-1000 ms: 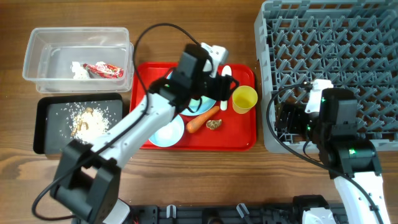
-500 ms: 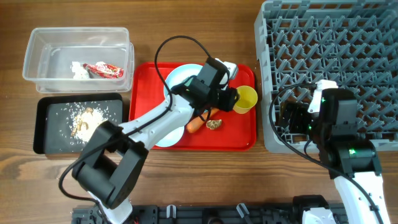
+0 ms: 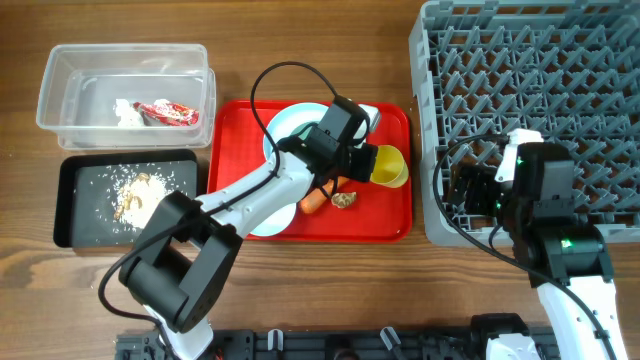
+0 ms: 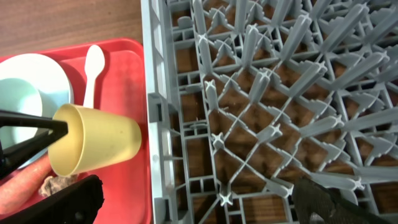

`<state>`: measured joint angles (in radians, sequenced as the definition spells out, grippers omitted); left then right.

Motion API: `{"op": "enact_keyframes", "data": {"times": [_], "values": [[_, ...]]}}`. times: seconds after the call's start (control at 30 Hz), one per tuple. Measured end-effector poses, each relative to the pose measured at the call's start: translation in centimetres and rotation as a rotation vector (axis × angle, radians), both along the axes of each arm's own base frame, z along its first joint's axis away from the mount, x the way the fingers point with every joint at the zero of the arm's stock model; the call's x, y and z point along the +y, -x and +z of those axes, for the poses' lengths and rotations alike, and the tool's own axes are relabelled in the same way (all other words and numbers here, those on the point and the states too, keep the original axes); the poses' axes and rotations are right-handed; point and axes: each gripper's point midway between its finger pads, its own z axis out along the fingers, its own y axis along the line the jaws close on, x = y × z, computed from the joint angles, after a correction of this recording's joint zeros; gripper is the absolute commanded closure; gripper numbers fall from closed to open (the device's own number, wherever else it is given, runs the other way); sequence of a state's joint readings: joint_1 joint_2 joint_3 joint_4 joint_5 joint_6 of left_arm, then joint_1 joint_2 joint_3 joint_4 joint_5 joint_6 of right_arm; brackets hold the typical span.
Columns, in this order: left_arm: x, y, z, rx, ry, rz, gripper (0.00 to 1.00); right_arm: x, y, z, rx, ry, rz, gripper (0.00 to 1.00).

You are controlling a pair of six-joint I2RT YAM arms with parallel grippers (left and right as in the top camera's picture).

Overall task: Sort waste into correct bins and load items into the dishwasher rack
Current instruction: 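Grasp the yellow cup with the left gripper and lift it, then hand the yellow cup from the left gripper to the right gripper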

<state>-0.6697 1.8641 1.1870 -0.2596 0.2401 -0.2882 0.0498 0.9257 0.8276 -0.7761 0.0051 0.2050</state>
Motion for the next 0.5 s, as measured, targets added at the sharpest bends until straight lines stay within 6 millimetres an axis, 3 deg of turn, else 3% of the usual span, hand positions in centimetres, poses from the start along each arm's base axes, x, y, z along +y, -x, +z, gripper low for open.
{"op": "enact_keyframes", "data": {"times": [0.13,0.3,0.4,0.5], "values": [[1.1,-0.9,1.8,-0.002,0.034,0.055,0.96,0.1,-1.3,1.1,-0.069,-0.003,0.0,0.0],[4.6,-4.0,8.8,0.014,0.285,0.17,0.96,1.3,-3.3,2.9,-0.172,-0.036,0.064,0.0],[6.8,-5.4,12.1,0.056,0.461,0.177,0.96,4.6,-4.1,3.5,-0.209,-0.111,0.266,0.0],[8.1,-4.9,13.2,0.154,0.566,0.145,0.96,8.5,-3.8,3.9,-0.238,-0.209,0.513,0.0]]}}
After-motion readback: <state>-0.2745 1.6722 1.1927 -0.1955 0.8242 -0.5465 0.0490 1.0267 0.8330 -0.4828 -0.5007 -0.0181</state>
